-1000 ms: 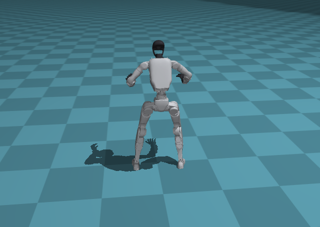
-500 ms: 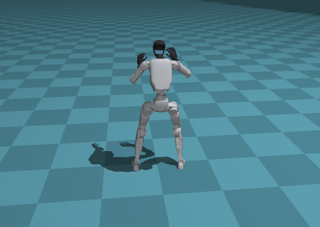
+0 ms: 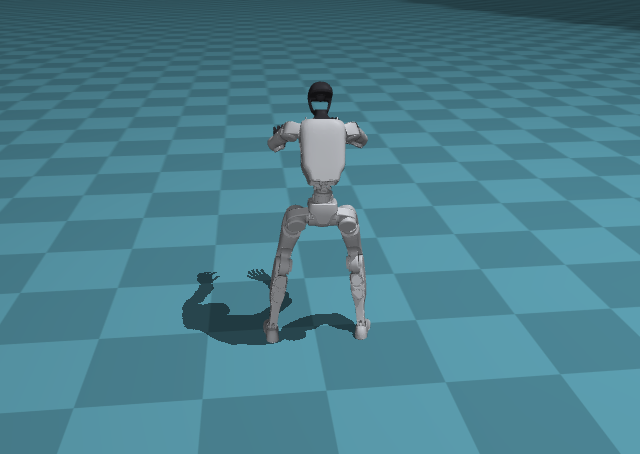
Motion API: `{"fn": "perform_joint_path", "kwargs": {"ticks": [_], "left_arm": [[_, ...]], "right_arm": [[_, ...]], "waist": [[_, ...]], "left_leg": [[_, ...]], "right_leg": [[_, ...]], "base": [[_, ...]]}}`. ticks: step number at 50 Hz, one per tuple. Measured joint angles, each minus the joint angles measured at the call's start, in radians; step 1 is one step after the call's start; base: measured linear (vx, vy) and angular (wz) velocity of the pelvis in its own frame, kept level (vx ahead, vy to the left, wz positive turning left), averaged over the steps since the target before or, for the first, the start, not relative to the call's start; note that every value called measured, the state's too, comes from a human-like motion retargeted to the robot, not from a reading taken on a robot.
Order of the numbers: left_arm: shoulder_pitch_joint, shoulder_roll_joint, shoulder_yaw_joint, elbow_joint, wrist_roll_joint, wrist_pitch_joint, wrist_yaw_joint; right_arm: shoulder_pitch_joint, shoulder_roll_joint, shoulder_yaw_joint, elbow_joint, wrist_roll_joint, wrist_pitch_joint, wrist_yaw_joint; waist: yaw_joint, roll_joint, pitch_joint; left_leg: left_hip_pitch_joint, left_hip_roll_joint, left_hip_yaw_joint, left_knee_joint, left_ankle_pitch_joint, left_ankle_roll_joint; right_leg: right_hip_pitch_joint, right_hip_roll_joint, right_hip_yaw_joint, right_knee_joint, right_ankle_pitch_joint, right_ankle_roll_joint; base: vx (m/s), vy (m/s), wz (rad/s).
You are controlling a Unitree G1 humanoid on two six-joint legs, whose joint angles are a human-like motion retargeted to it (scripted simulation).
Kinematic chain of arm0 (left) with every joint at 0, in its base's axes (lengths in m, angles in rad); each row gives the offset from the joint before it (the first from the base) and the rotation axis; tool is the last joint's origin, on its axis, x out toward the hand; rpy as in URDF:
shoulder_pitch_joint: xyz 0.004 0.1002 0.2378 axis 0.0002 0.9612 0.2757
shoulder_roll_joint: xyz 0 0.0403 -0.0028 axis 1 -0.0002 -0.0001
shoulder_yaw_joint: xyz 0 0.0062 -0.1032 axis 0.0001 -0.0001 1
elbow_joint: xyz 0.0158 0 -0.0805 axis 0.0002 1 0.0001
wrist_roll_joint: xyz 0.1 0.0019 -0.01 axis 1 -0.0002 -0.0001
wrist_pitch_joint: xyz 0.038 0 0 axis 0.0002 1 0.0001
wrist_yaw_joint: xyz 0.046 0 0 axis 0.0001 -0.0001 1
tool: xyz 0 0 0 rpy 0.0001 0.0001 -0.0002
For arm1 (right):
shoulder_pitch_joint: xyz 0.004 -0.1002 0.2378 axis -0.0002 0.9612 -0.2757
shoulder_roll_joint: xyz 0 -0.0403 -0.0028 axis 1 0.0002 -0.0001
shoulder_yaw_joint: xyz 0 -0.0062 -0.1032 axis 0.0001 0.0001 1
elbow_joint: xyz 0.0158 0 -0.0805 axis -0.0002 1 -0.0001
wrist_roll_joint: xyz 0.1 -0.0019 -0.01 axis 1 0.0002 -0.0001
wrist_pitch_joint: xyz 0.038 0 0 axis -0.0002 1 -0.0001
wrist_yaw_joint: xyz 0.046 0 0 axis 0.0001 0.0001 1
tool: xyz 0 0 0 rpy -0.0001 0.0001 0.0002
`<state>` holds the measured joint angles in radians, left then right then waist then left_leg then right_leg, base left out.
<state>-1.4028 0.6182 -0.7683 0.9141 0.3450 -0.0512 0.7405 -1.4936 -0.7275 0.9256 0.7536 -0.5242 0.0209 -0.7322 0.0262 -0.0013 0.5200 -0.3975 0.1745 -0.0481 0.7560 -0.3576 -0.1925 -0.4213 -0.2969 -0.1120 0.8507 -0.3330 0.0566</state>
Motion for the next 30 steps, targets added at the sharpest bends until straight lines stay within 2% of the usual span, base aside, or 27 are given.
{"fn": "perform_joint_path", "kwargs": {"ticks": [3, 8, 10, 11, 15, 18, 20, 23, 25, 28, 30], "left_arm": [[0.237, 0.051, 0.169, -0.253, 0.094, 0.028, 0.037], [0.723, 0.133, 0.536, -0.652, 0.247, -0.054, 0.065], [0.883, 0.156, 0.662, -0.788, 0.251, -0.078, 0.089], [0.950, 0.166, 0.723, -0.851, 0.281, -0.090, 0.089], [1.110, 0.224, 0.898, -1.055, 0.316, -0.114, 0.114], [1.095, 0.291, 0.958, -1.152, 0.316, -0.101, 0.097], [1.014, 0.348, 0.960, -1.189, 0.302, -0.077, 0.058], [0.763, 0.435, 0.847, -1.143, 0.235, -0.025, 0.008], [0.501, 0.465, 0.676, -1.030, 0.224, 0.013, 0.007], [0.093, 0.437, 0.370, -0.801, 0.201, 0.109, 0.012], [-0.091, 0.427, 0.202, -0.628, 0.110, 0.064, 0.014]], "right_arm": [[0.231, -0.143, -0.173, -0.277, -0.044, -0.010, -0.003], [0.702, -0.229, -0.552, -0.666, -0.138, -0.096, -0.044], [0.863, -0.262, -0.701, -0.785, -0.162, -0.083, -0.049], [0.920, -0.269, -0.765, -0.841, -0.179, -0.108, -0.064], [1.034, -0.321, -0.963, -1.004, -0.227, -0.117, -0.107], [0.983, -0.391, -1.036, -1.066, -0.255, -0.083, -0.104], [0.895, -0.435, -1.038, -1.079, -0.255, -0.048, -0.078], [0.664, -0.501, -0.922, -1.011, -0.231, 0.035, -0.015], [0.418, -0.519, -0.732, -0.897, -0.210, 0.064, -0.006], [-0.011, -0.473, -0.362, -0.643, -0.161, 0.104, 0.019], [-0.210, -0.364, -0.175, -0.451, -0.098, 0.090, 0.010]], "waist": [[0.012, 0.012, 0.000], [-0.001, -0.004, 0.000], [-0.003, -0.014, 0.000], [-0.006, -0.009, 0.000], [-0.011, -0.006, 0.000], [-0.010, -0.002, 0.000], [-0.002, 0.001, 0.000], [0.013, -0.005, 0.000], [0.024, -0.001, 0.000], [0.032, 0.009, 0.000], [0.017, 0.001, 0.000]], "left_leg": [[-0.027, -0.003, -0.002, -0.001, 0.000, 0.005], [-0.066, 0.016, -0.003, 0.079, -0.035, -0.003], [-0.028, -0.004, 0.001, 0.002, -0.012, 0.014], [-0.061, 0.011, -0.001, 0.059, -0.031, 0.002], [-0.077, 0.026, -0.002, 0.096, -0.045, -0.004], [-0.062, 0.026, 0.000, 0.094, -0.046, -0.002], [-0.051, 0.027, 0.001, 0.092, -0.046, -0.002], [0.023, 0.000, 0.009, -0.009, -0.012, 0.013], [0.028, -0.001, 0.008, -0.009, -0.011, 0.008], [0.002, -0.002, 0.007, -0.014, -0.001, 0.000], [0.022, 0.001, 0.007, -0.008, -0.003, -0.006]], "right_leg": [[-0.026, -0.001, 0.000, -0.001, 0.003, -0.001], [-0.058, 0.003, 0.001, 0.061, -0.017, 0.001], [-0.031, 0.001, 0.008, 0.000, -0.003, 0.005], [-0.055, 0.004, 0.004, 0.043, -0.013, 0.005], [-0.067, 0.010, 0.002, 0.067, -0.018, 0.010], [-0.051, 0.009, 0.002, 0.065, -0.019, 0.012], [-0.042, 0.010, 0.001, 0.063, -0.020, 0.012], [0.017, 0.003, 0.008, -0.013, -0.003, 0.013], [0.021, 0.000, 0.006, -0.009, -0.004, 0.011], [-0.005, -0.002, 0.002, -0.006, 0.001, 0.004], [0.015, -0.002, 0.001, 0.000, -0.004, 0.005]], "base": [[0.02, 0.00, 0.01], [0.07, -0.01, -0.04], [0.05, 0.00, -0.01], [0.07, 0.00, -0.04], [0.03, 0.00, -0.04], [0.00, 0.00, 0.00], [0.00, 0.00, 0.00], [0.00, 0.00, 0.00], [0.00, 0.00, 0.00], [0.00, 0.00, 0.00], [0.00, 0.00, 0.00]]}}
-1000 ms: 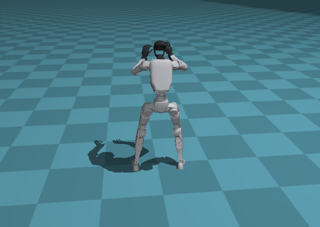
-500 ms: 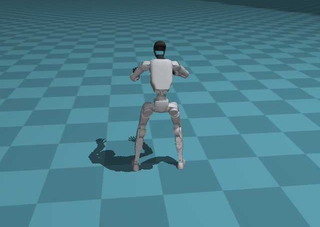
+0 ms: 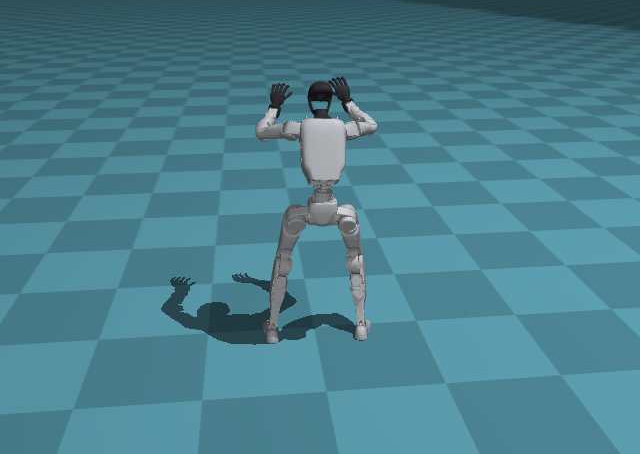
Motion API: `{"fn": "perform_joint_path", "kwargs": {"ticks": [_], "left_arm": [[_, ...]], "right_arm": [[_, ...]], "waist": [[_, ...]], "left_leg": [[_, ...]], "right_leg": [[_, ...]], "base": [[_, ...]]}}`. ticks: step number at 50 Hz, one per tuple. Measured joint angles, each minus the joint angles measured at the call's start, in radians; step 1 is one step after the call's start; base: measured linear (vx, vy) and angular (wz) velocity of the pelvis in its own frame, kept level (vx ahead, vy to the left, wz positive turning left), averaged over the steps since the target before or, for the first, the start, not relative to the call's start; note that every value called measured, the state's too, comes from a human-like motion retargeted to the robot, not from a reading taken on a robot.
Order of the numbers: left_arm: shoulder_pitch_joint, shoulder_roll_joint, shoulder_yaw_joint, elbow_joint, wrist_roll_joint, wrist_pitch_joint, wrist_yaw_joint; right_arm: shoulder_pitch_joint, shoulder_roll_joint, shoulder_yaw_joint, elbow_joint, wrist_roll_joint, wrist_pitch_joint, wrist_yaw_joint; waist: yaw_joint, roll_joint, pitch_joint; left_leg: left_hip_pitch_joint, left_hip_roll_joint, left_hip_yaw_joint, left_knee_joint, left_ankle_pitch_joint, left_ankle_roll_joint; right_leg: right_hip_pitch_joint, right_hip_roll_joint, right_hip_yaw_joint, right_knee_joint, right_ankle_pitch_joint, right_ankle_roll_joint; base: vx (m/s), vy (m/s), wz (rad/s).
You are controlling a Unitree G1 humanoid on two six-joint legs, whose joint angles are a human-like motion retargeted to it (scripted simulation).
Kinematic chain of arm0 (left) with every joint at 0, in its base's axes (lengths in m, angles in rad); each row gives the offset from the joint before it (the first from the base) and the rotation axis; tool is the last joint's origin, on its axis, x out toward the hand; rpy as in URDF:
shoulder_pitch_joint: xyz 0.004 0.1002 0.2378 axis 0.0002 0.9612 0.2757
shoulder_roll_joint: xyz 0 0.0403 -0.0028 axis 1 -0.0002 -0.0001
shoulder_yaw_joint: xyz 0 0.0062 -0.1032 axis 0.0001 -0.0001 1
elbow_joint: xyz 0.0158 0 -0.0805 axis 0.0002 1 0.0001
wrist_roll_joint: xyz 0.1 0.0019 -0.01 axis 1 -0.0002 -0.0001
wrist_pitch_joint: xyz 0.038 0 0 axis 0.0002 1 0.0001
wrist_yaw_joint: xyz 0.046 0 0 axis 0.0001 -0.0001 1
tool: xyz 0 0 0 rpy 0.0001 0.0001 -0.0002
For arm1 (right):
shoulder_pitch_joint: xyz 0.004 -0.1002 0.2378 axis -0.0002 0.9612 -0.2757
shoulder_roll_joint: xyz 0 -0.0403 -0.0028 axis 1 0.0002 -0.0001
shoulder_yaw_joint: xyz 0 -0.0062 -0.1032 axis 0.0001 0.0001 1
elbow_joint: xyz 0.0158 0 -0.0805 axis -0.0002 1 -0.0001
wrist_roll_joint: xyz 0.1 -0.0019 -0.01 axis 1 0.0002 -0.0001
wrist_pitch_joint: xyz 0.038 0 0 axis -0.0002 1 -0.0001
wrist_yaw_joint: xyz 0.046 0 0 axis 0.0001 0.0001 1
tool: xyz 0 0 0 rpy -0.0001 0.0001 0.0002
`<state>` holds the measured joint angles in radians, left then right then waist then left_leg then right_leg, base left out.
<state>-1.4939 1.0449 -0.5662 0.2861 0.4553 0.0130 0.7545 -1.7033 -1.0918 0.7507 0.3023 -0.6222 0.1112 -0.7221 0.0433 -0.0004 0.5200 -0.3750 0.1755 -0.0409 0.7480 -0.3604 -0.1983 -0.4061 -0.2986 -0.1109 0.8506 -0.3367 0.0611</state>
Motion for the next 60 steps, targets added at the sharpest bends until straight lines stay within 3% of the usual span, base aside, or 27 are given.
{"fn": "perform_joint_path", "kwargs": {"ticks": [5, 9, 13, 17, 23, 27, 35, 40, 43, 45, 48, 50, 52, 55, 57, 60], "left_arm": [[-0.309, -0.195, -0.337, 0.509, -0.211, -0.050, -0.041], [-0.353, -0.315, -0.465, 0.794, -0.343, -0.089, -0.083], [-0.252, -0.385, -0.438, 0.890, -0.394, -0.101, -0.079], [-0.018, -0.377, -0.291, 0.758, -0.319, -0.122, 0.010], [0.540, -0.327, 0.015, 0.358, -0.122, -0.163, 0.153], [0.993, -0.305, 0.269, 0.093, 0.017, -0.214, 0.190], [1.721, -0.385, 0.699, -0.359, 0.114, -0.329, 0.254], [1.857, -0.355, 0.907, -0.606, 0.149, -0.348, 0.268], [1.773, -0.234, 0.993, -0.697, 0.143, -0.317, 0.249], [1.644, -0.112, 0.990, -0.718, 0.111, -0.271, 0.202], [1.260, 0.070, 0.792, -0.664, 0.047, -0.184, 0.115], [0.902, 0.216, 0.588, -0.530, 0.004, -0.178, 0.111], [0.517, 0.245, 0.279, -0.384, -0.021, -0.151, 0.088], [0.006, 0.173, -0.157, -0.092, -0.086, -0.133, 0.079], [-0.250, 0.021, -0.384, 0.165, -0.118, -0.050, 0.026], [-0.362, -0.151, -0.507, 0.480, -0.303, -0.144, -0.030]], "right_arm": [[-0.272, 0.260, 0.344, 0.509, 0.175, -0.052, 0.039], [-0.264, 0.419, 0.408, 0.750, 0.267, -0.090, 0.058], [-0.154, 0.474, 0.370, 0.785, 0.308, -0.095, 0.022], [0.069, 0.433, 0.250, 0.639, 0.235, -0.098, -0.078], [0.554, 0.299, 0.022, 0.346, 0.055, -0.115, -0.197], [0.929, 0.238, -0.218, 0.135, -0.033, -0.187, -0.264], [1.718, 0.176, -0.861, -0.353, -0.093, -0.292, -0.315], [1.863, 0.098, -1.141, -0.598, -0.126, -0.302, -0.321], [1.734, -0.029, -1.215, -0.677, -0.129, -0.258, -0.305], [1.559, -0.136, -1.182, -0.681, -0.120, -0.209, -0.253], [1.122, -0.256, -0.907, -0.595, -0.109, -0.115, -0.162], [0.730, -0.268, -0.598, -0.483, -0.054, -0.096, -0.160], [0.293, -0.198, -0.206, -0.303, -0.012, -0.085, -0.145], [-0.143, -0.017, 0.198, 0.013, 0.095, -0.094, -0.138], [-0.312, 0.123, 0.385, 0.256, 0.217, -0.094, -0.102], [-0.288, 0.290, 0.373, 0.494, 0.306, -0.131, -0.053]], "waist": [[-0.003, 0.011, 0.000], [-0.008, 0.000, 0.000], [-0.007, 0.001, 0.000], [-0.002, 0.004, 0.000], [0.005, 0.015, 0.000], [-0.012, 0.014, 0.000], [-0.021, 0.012, 0.000], [-0.024, 0.017, 0.000], [-0.021, 0.024, 0.000], [-0.015, 0.030, 0.000], [0.005, 0.026, 0.000], [0.011, 0.014, 0.000], [-0.002, 0.016, 0.000], [-0.013, 0.033, 0.000], [-0.002, 0.027, 0.000], [0.002, 0.018, 0.000]], "left_leg": [[0.005, 0.002, -0.003, 0.000, 0.006, -0.008], [-0.006, 0.006, -0.001, -0.014, 0.018, -0.010], [-0.013, 0.006, -0.001, -0.022, 0.025, -0.005], [-0.015, 0.006, 0.000, -0.023, 0.023, 0.001], [-0.034, 0.005, 0.000, -0.013, 0.010, 0.008], [-0.111, 0.029, -0.004, 0.087, -0.030, -0.012], [-0.139, 0.013, -0.006, 0.081, -0.034, -0.015], [-0.120, 0.009, -0.002, 0.081, -0.038, -0.011], [-0.095, 0.011, 0.003, 0.089, -0.044, -0.006], [-0.084, 0.014, 0.006, 0.097, -0.047, -0.001], [-0.038, 0.000, 0.011, 0.055, -0.032, 0.014], [-0.012, -0.010, 0.013, 0.020, -0.020, 0.012], [-0.007, -0.011, 0.009, 0.028, -0.020, 0.009], [-0.012, -0.010, 0.003, 0.032, -0.014, 0.002], [-0.043, -0.013, 0.001, 0.034, -0.008, 0.011], [-0.003, -0.002, 0.000, 0.025, -0.003, -0.003]], "right_leg": [[0.008, -0.001, -0.007, 0.000, 0.002, -0.003], [-0.003, 0.004, -0.010, -0.014, 0.012, -0.005], [-0.008, 0.007, -0.011, -0.027, 0.020, -0.005], [-0.007, 0.009, -0.009, -0.036, 0.024, -0.003], [-0.022, 0.011, -0.004, -0.040, 0.024, -0.006], [-0.085, 0.015, -0.007, 0.035, 0.004, -0.006], [-0.106, 0.002, -0.007, 0.023, 0.009, 0.011], [-0.087, -0.002, -0.005, 0.020, 0.008, 0.018], [-0.066, -0.002, 0.000, 0.027, 0.002, 0.016], [-0.057, 0.000, 0.004, 0.034, -0.002, 0.011], [-0.024, -0.003, 0.013, 0.007, 0.001, 0.006], [-0.005, -0.007, 0.015, -0.013, 0.005, 0.006], [0.000, -0.011, 0.012, 0.000, 0.000, 0.002], [-0.001, -0.012, 0.005, 0.008, 0.000, -0.002], [-0.037, -0.018, 0.002, 0.023, -0.003, -0.023], [0.009, -0.006, -0.003, 0.004, 0.005, -0.007]], "base": [[0.00, 0.00, 0.00], [0.00, 0.00, 0.00], [0.00, 0.00, 0.00], [0.00, 0.00, 0.00], [0.01, 0.00, 0.00], [0.08, 0.02, -0.03], [0.07, 0.03, 0.07], [0.01, 0.00, 0.01], [0.00, 0.00, 0.00], [0.00, 0.00, 0.00], [-0.07, -0.01, -0.05], [-0.09, -0.02, 0.05], [-0.08, -0.02, 0.08], [-0.07, -0.02, 0.09], [-0.08, -0.02, 0.05], [0.00, 0.00, 0.00]]}}
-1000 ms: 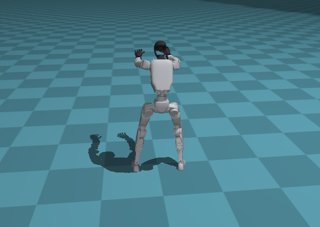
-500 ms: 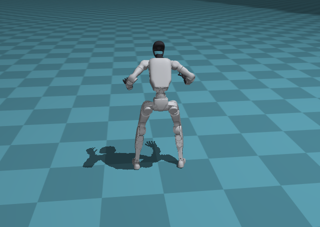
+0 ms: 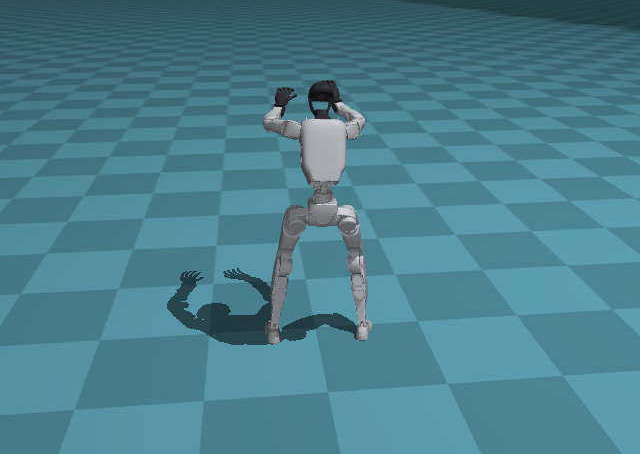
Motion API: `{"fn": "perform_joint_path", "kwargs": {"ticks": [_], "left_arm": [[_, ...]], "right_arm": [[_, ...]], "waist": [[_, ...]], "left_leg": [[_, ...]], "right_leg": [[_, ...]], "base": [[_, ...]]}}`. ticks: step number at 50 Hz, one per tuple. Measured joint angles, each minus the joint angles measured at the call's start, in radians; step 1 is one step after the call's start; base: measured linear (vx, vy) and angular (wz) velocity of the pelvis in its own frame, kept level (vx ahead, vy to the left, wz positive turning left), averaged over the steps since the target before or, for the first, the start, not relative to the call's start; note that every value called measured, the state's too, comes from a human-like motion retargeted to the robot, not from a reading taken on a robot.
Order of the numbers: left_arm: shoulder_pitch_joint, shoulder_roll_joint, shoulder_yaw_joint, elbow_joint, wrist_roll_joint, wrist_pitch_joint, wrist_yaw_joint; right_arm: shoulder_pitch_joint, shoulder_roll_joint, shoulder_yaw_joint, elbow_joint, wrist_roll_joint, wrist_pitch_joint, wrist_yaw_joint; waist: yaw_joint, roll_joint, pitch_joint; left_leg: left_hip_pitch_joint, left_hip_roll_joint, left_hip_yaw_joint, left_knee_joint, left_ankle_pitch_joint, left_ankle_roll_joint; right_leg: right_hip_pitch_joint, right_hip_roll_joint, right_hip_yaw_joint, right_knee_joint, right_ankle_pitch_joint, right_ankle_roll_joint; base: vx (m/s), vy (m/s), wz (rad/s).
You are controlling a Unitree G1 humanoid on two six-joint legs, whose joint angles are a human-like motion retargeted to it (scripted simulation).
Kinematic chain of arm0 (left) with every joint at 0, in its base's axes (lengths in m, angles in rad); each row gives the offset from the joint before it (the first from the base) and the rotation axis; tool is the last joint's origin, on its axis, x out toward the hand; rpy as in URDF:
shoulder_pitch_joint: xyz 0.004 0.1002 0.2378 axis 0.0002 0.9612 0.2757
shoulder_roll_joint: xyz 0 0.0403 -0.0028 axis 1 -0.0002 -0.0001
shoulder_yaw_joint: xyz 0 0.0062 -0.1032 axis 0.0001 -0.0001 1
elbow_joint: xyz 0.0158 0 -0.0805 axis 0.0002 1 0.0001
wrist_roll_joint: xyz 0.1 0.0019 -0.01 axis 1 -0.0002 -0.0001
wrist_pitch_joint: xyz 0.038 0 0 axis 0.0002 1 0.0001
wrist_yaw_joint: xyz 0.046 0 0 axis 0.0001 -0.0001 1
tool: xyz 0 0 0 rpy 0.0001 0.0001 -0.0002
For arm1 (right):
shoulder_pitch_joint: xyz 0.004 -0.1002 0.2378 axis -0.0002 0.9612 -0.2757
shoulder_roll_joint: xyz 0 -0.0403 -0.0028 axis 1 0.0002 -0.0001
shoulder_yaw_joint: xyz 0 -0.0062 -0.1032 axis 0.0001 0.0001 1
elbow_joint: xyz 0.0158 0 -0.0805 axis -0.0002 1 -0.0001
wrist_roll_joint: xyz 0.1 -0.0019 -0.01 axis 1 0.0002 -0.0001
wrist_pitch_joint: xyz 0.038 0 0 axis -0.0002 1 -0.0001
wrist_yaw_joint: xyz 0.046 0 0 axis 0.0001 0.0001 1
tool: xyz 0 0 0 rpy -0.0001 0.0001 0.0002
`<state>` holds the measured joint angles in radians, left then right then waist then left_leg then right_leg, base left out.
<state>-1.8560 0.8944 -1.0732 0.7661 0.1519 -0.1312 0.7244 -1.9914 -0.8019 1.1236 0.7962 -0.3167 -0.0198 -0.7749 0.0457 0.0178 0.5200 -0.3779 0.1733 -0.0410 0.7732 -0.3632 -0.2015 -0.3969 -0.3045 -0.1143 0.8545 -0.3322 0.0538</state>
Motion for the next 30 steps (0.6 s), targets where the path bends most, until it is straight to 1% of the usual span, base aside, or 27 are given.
{"fn": "perform_joint_path", "kwargs": {"ticks": [2, 3, 5, 7, 10, 11, 12, 13, 14, 17, 18, 20, 22, 25, 28, 30], "left_arm": [[-0.038, -0.108, -0.031, 0.185, -0.072, 0.010, -0.061], [-0.050, -0.167, -0.023, 0.260, -0.094, 0.029, -0.080], [-0.051, -0.264, -0.023, 0.373, -0.131, 0.013, -0.132], [0.030, -0.265, -0.019, 0.404, -0.193, -0.004, -0.139], [0.158, -0.249, 0.012, 0.349, -0.158, -0.024, -0.130], [0.202, -0.242, 0.036, 0.302, -0.113, -0.006, -0.112], [0.263, -0.228, 0.069, 0.250, -0.078, -0.005, -0.098], [0.358, -0.199, 0.118, 0.190, -0.060, -0.037, -0.094], [0.447, -0.168, 0.166, 0.124, -0.034, -0.053, -0.081], [0.727, -0.074, 0.326, -0.087, 0.047, -0.073, -0.028], [0.835, -0.044, 0.388, -0.160, 0.077, -0.068, -0.011], [1.060, -0.007, 0.526, -0.279, 0.124, -0.087, 0.024], [1.281, 0.011, 0.668, -0.382, 0.181, -0.119, 0.069], [1.606, -0.003, 0.895, -0.530, 0.305, -0.137, 0.094], [1.886, -0.022, 1.096, -0.678, 0.362, -0.163, 0.130], [2.041, -0.030, 1.226, -0.781, 0.386, -0.175, 0.154]], "right_arm": [[0.003, 0.084, 0.002, 0.128, 0.069, -0.012, 0.066], [0.002, 0.094, 0.006, 0.167, 0.090, -0.014, 0.111], [0.038, 0.101, 0.036, 0.200, 0.120, -0.033, 0.130], [0.108, 0.175, 0.024, 0.218, 0.150, -0.030, 0.124], [0.236, 0.158, 0.007, 0.132, 0.117, -0.046, 0.096], [0.281, 0.106, -0.005, 0.067, 0.092, -0.044, 0.099], [0.341, 0.072, -0.029, 0.007, 0.066, -0.044, 0.089], [0.432, 0.072, -0.078, -0.045, 0.034, -0.046, 0.056], [0.515, 0.059, -0.125, -0.101, 0.003, -0.049, 0.032], [0.770, 0.003, -0.278, -0.274, -0.085, -0.055, -0.025], [0.857, -0.020, -0.327, -0.333, -0.116, -0.055, -0.035], [1.047, -0.055, -0.440, -0.434, -0.166, -0.066, -0.063], [1.270, -0.068, -0.599, -0.517, -0.205, -0.097, -0.094], [1.585, -0.118, -0.826, -0.661, -0.257, -0.158, -0.117], [1.884, -0.131, -1.083, -0.785, -0.280, -0.188, -0.135], [2.041, -0.143, -1.244, -0.869, -0.291, -0.201, -0.143]], "waist": [[0.003, -0.013, 0.000], [0.014, -0.005, 0.000], [0.042, -0.016, 0.000], [0.009, -0.025, 0.000], [0.004, -0.022, 0.000], [0.013, -0.007, 0.000], [0.016, 0.000, 0.000], [0.007, -0.007, 0.000], [0.001, -0.012, 0.000], [-0.017, -0.026, 0.000], [-0.026, -0.032, 0.000], [-0.037, -0.043, 0.000], [-0.039, -0.054, 0.000], [-0.035, -0.043, 0.000], [-0.032, -0.044, 0.000], [-0.032, -0.046, 0.000]], "left_leg": [[-0.017, 0.002, 0.000, -0.011, 0.011, -0.002], [-0.035, 0.001, -0.002, -0.017, 0.018, -0.002], [-0.047, -0.002, 0.002, -0.022, 0.021, 0.003], [-0.035, 0.006, -0.002, -0.022, 0.021, 0.001], [-0.044, 0.006, -0.005, -0.023, 0.023, 0.006], [-0.062, 0.005, -0.006, -0.027, 0.027, 0.007], [-0.067, 0.004, -0.007, -0.027, 0.028, 0.009], [-0.047, 0.005, -0.007, -0.020, 0.020, 0.011], [-0.043, 0.005, -0.007, -0.017, 0.017, 0.013], [-0.053, 0.001, -0.007, -0.017, 0.014, 0.018], [-0.060, -0.001, -0.007, -0.018, 0.014, 0.019], [-0.064, -0.004, -0.007, -0.013, 0.008, 0.022], [-0.075, -0.003, -0.005, -0.003, 0.002, 0.019], [-0.137, 0.024, -0.008, 0.089, -0.035, 0.000], [-0.141, 0.025, -0.008, 0.098, -0.044, -0.002], [-0.139, 0.024, -0.008, 0.106, -0.052, -0.002]], "right_leg": [[-0.018, 0.002, -0.003, -0.008, 0.008, -0.004], [-0.035, 0.002, -0.005, -0.013, 0.014, -0.007], [-0.055, -0.007, -0.012, -0.002, 0.009, -0.019], [-0.035, 0.010, -0.006, -0.021, 0.018, -0.006], [-0.041, 0.011, -0.007, -0.025, 0.021, -0.006], [-0.057, 0.010, -0.010, -0.029, 0.026, -0.007], [-0.061, 0.010, -0.010, -0.030, 0.026, -0.007], [-0.042, 0.011, -0.008, -0.026, 0.020, -0.005], [-0.037, 0.011, -0.007, -0.023, 0.017, -0.005], [-0.049, 0.008, -0.004, -0.020, 0.013, -0.008], [-0.057, 0.007, -0.003, -0.019, 0.013, -0.008], [-0.063, 0.004, 0.002, -0.013, 0.007, -0.007], [-0.074, 0.003, 0.003, -0.003, 0.002, -0.007], [-0.125, 0.012, 0.001, 0.066, -0.016, -0.004], [-0.130, 0.012, 0.005, 0.073, -0.022, 0.002], [-0.128, 0.010, 0.007, 0.082, -0.029, 0.004]], "base": [[-0.06, -0.02, 0.02], [0.00, 0.00, 0.00], [0.00, 0.00, 0.00], [0.00, 0.00, 0.00], [0.00, 0.00, 0.00], [0.00, 0.00, 0.00], [0.00, 0.00, 0.00], [0.00, 0.00, 0.00], [0.00, 0.00, 0.00], [0.00, 0.00, 0.00], [0.00, 0.00, 0.00], [0.03, 0.00, 0.00], [0.07, 0.00, -0.02], [0.09, 0.00, -0.09], [0.07, 0.00, -0.02], [0.06, 0.00, 0.01]]}}
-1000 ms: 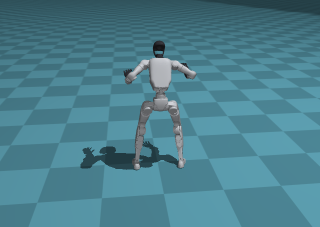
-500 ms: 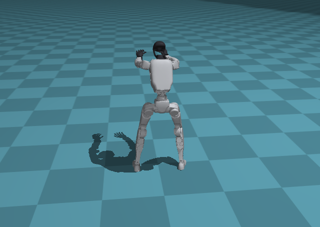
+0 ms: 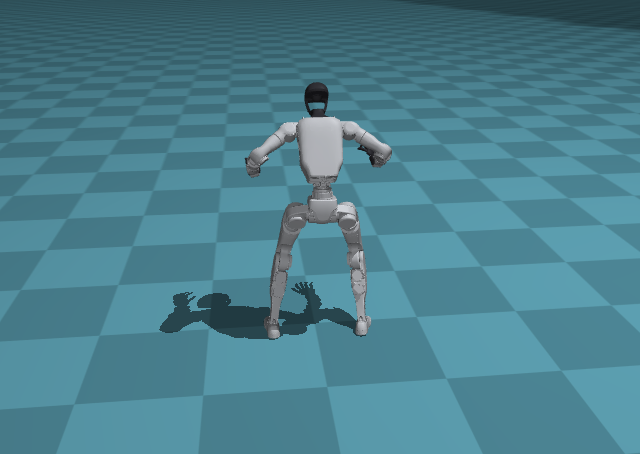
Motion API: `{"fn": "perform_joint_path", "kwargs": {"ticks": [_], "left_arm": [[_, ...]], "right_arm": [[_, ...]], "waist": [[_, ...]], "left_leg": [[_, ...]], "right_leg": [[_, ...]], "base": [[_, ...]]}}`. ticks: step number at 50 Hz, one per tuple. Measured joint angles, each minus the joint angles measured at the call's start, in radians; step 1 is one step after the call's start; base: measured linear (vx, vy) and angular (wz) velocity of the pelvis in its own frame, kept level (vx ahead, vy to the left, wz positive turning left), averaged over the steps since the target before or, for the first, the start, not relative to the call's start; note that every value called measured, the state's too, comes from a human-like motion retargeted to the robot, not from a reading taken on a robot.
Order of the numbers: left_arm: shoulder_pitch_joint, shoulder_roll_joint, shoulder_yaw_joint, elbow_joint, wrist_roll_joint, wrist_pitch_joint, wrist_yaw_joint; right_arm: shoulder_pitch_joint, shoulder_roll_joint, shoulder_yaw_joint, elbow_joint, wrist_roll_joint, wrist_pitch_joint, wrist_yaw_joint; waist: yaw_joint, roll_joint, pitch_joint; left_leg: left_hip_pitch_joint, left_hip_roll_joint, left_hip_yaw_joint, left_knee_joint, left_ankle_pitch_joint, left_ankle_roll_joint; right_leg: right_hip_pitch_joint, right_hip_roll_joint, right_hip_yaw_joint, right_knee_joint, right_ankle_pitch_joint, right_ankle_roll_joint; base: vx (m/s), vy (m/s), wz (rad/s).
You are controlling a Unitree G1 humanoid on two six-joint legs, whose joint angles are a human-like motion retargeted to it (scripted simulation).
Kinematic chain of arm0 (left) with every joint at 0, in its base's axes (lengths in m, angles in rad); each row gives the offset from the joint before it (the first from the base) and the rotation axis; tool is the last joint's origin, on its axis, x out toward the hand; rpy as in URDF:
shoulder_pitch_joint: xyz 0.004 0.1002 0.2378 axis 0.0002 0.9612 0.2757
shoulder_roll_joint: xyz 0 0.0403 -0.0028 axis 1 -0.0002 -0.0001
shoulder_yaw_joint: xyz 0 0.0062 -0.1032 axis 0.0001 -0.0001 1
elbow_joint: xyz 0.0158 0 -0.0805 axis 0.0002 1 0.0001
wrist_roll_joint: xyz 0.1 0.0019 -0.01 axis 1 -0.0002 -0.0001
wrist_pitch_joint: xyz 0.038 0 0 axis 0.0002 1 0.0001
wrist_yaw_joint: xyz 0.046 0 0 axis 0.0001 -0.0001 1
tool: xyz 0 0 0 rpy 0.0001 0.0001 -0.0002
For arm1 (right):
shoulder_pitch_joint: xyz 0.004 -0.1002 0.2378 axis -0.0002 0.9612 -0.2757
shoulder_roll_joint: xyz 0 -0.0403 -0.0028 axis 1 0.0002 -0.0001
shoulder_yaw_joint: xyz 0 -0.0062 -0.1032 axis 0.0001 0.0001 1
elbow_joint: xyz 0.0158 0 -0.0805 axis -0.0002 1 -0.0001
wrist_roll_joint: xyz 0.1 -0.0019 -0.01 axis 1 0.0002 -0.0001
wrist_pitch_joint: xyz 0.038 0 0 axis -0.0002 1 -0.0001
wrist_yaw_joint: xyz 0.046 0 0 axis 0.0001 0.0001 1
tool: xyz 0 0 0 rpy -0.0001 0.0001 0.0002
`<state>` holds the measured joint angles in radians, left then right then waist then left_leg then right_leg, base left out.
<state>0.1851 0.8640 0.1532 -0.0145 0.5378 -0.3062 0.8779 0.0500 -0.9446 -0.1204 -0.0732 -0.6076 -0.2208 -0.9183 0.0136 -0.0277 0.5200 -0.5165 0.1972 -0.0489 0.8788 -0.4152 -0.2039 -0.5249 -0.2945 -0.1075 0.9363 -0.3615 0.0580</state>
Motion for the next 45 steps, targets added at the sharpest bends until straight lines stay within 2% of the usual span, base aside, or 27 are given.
{"fn": "perform_joint_path", "kwargs": {"ticks": [3, 7, 10, 11, 13, 15, 18, 20, 22, 23, 25, 28, 30, 33, 34, 35, 38, 40, 42, 45], "left_arm": [[0.132, 0.021, 0.177, -0.138, 0.019, -0.009, 0.046], [0.106, 0.139, 0.349, -0.270, 0.021, 0.010, 0.065], [-0.102, 0.299, 0.353, -0.299, -0.033, 0.068, 0.049], [-0.232, 0.354, 0.289, -0.283, -0.051, 0.089, 0.034], [-0.555, 0.441, 0.091, -0.233, -0.060, 0.123, 0.002], [-0.986, 0.472, -0.245, -0.142, -0.082, 0.180, -0.026], [-1.593, 0.419, -0.753, 0.075, -0.126, 0.233, -0.053], [-1.848, 0.339, -0.963, 0.233, -0.165, 0.257, -0.077], [-2.018, 0.215, -1.093, 0.420, -0.212, 0.273, -0.096], [-2.060, 0.165, -1.138, 0.513, -0.251, 0.254, -0.116], [-2.127, 0.062, -1.211, 0.693, -0.331, 0.234, -0.145], [-2.162, -0.078, -1.272, 0.940, -0.447, 0.229, -0.208], [-2.145, -0.165, -1.259, 1.056, -0.489, 0.252, -0.257], [-2.045, -0.210, -1.261, 1.112, -0.562, 0.219, -0.305], [-2.009, -0.220, -1.245, 1.098, -0.554, 0.228, -0.308], [-1.976, -0.233, -1.222, 1.075, -0.534, 0.246, -0.307], [-1.749, -0.167, -1.122, 0.900, -0.526, 0.185, -0.263], [-1.609, -0.163, -1.024, 0.752, -0.458, 0.215, -0.213], [-1.385, -0.103, -0.890, 0.604, -0.398, 0.161, -0.192], [-1.050, -0.074, -0.665, 0.390, -0.254, 0.132, -0.143]], "right_arm": [[0.123, -0.039, -0.199, -0.100, -0.010, -0.005, -0.035], [0.103, -0.163, -0.377, -0.185, -0.008, 0.017, -0.050], [-0.062, -0.316, -0.408, -0.195, 0.013, 0.107, -0.050], [-0.166, -0.369, -0.359, -0.183, 0.031, 0.128, -0.024], [-0.444, -0.456, -0.183, -0.149, 0.066, 0.130, 0.023], [-0.845, -0.519, 0.148, -0.079, 0.094, 0.169, 0.083], [-1.537, -0.372, 0.766, 0.141, 0.148, 0.190, 0.117], [-1.851, -0.224, 1.053, 0.323, 0.197, 0.201, 0.130], [-2.015, -0.090, 1.209, 0.511, 0.253, 0.200, 0.148], [-2.054, -0.012, 1.257, 0.602, 0.275, 0.200, 0.151], [-2.083, 0.125, 1.290, 0.776, 0.310, 0.204, 0.165], [-2.087, 0.282, 1.299, 0.984, 0.365, 0.205, 0.213], [-2.076, 0.314, 1.313, 1.045, 0.401, 0.203, 0.275], [-1.977, 0.376, 1.283, 1.056, 0.429, 0.203, 0.265], [-1.948, 0.344, 1.290, 1.011, 0.428, 0.196, 0.276], [-1.923, 0.290, 1.307, 0.950, 0.424, 0.187, 0.297], [-1.708, 0.262, 1.197, 0.770, 0.336, 0.188, 0.220], [-1.579, 0.114, 1.149, 0.591, 0.276, 0.190, 0.236], [-1.358, 0.097, 1.016, 0.470, 0.209, 0.167, 0.203], [-0.998, 0.016, 0.786, 0.301, 0.133, 0.126, 0.205]], "waist": [[0.002, -0.004, 0.000], [0.011, -0.003, 0.000], [0.022, -0.001, 0.000], [0.026, 0.000, 0.000], [0.036, 0.011, 0.000], [0.047, 0.018, 0.000], [0.034, 0.005, 0.000], [0.018, 0.008, 0.000], [0.022, 0.022, 0.000], [0.017, 0.023, 0.000], [0.015, 0.020, 0.000], [0.010, 0.016, 0.000], [0.019, 0.042, 0.000], [0.005, 0.035, 0.000], [0.009, 0.049, 0.000], [0.018, 0.071, 0.000], [-0.003, 0.034, 0.000], [0.016, 0.058, 0.000], [-0.004, 0.027, 0.000], [-0.009, 0.015, 0.000]], "left_leg": [[0.014, -0.002, -0.001, 0.015, -0.013, -0.002], [0.047, -0.006, -0.004, 0.043, -0.035, -0.001], [0.099, -0.025, -0.004, 0.014, -0.034, 0.011], [0.116, -0.032, -0.003, 0.004, -0.033, 0.014], [0.109, -0.023, -0.003, 0.050, -0.048, 0.007], [0.134, -0.034, -0.006, 0.028, -0.042, 0.015], [0.135, -0.031, -0.005, 0.035, -0.039, 0.011], [0.125, -0.030, -0.005, 0.038, -0.033, 0.010], [0.109, -0.028, -0.005, 0.033, -0.023, 0.007], [0.119, -0.024, -0.005, 0.033, -0.023, 0.005], [0.119, -0.020, -0.004, 0.023, -0.013, 0.003], [0.097, -0.018, -0.003, 0.007, 0.004, 0.002], [0.069, -0.021, -0.007, 0.000, 0.014, 0.004], [0.072, -0.020, -0.009, 0.002, 0.013, 0.008], [0.059, -0.023, -0.011, 0.003, 0.014, 0.011], [0.038, -0.028, -0.014, 0.004, 0.017, 0.013], [0.060, -0.029, -0.012, 0.014, 0.005, 0.018], [0.028, -0.036, -0.013, 0.013, 0.007, 0.022], [0.049, -0.034, -0.011, 0.022, -0.005, 0.024], [0.058, -0.039, -0.010, 0.022, -0.013, 0.026]], "right_leg": [[0.012, -0.005, 0.002, 0.020, -0.016, 0.000], [0.044, -0.014, 0.005, 0.055, -0.043, -0.004], [0.087, -0.024, 0.012, 0.043, -0.053, -0.004], [0.100, -0.029, 0.014, 0.040, -0.057, -0.004], [0.096, -0.031, 0.014, 0.083, -0.071, -0.008], [0.116, -0.033, 0.019, 0.070, -0.072, -0.009], [0.112, -0.032, 0.022, 0.083, -0.075, -0.016], [0.102, -0.031, 0.022, 0.087, -0.073, -0.019], [0.085, -0.028, 0.021, 0.082, -0.066, -0.022], [0.095, -0.024, 0.021, 0.080, -0.065, -0.018], [0.095, -0.018, 0.020, 0.069, -0.058, -0.019], [0.072, -0.015, 0.018, 0.054, -0.045, -0.019], [0.049, -0.015, 0.014, 0.045, -0.035, -0.020], [0.052, -0.013, 0.015, 0.043, -0.036, -0.020], [0.042, -0.015, 0.014, 0.043, -0.035, -0.019], [0.026, -0.019, 0.011, 0.043, -0.032, -0.019], [0.044, -0.020, 0.019, 0.053, -0.045, -0.019], [0.015, -0.026, 0.019, 0.052, -0.040, -0.019], [0.034, -0.023, 0.025, 0.058, -0.051, -0.018], [0.042, -0.025, 0.029, 0.057, -0.057, -0.015]], "base": [[0.05, -0.01, 0.03], [0.00, 0.00, 0.00], [0.00, 0.00, 0.00], [0.00, 0.00, 0.00], [0.00, 0.00, 0.00], [-0.08, -0.02, -0.03], [-0.10, -0.02, -0.04], [-0.11, -0.02, -0.01], [-0.11, -0.01, -0.04], [-0.10, -0.02, -0.11], [-0.09, -0.02, -0.09], [-0.08, -0.01, 0.00], [-0.07, 0.01, 0.09], [-0.02, 0.00, 0.01], [0.00, 0.00, 0.00], [0.00, 0.00, 0.00], [0.00, 0.00, 0.00], [0.00, 0.00, 0.00], [0.03, 0.00, -0.04], [0.06, 0.01, 0.00]]}}
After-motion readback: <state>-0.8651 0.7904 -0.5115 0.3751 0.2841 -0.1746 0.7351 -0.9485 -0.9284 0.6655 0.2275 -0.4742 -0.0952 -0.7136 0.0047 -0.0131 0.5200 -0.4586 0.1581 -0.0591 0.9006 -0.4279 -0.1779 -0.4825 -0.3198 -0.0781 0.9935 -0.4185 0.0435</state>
